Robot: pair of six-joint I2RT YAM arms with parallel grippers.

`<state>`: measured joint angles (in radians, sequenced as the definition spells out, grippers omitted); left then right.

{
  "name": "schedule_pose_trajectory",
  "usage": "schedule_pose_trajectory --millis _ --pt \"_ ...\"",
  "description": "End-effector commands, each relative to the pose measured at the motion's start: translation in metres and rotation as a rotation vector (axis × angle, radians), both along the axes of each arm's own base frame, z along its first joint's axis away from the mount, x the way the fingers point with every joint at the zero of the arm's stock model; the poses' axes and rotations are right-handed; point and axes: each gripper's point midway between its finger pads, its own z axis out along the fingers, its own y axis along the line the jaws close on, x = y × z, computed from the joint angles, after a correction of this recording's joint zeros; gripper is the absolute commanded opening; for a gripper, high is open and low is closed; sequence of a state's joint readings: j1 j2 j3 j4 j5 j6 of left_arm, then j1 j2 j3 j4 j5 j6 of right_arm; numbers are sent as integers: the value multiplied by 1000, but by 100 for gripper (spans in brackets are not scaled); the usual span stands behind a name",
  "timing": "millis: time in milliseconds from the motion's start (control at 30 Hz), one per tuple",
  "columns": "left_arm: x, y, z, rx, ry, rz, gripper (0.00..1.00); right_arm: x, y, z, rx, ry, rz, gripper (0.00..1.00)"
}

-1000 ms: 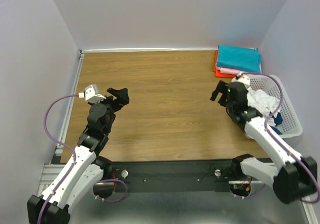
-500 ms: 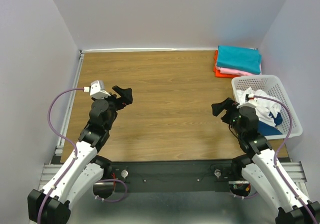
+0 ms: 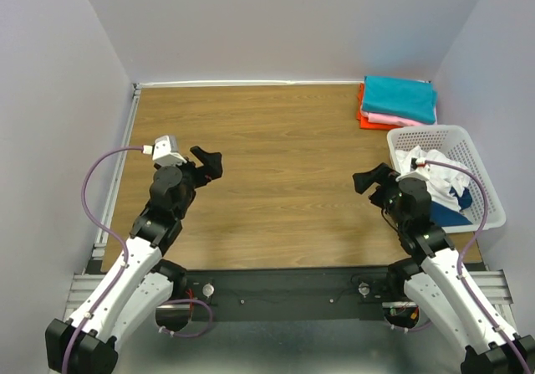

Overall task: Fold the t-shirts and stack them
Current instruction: Reset both grippers

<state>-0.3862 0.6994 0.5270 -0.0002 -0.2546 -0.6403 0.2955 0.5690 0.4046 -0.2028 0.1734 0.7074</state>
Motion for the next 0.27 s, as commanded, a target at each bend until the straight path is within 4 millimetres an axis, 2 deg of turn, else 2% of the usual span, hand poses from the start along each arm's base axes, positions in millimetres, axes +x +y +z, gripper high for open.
schedule_pose_trajectory --millis 0,233 --pt "-4 11 8 -6 -24 44 98 -2 2 -5 7 5 4 100" --pt "-7 13 6 -12 -25 54 98 -3 3 -10 13 20 8 100"
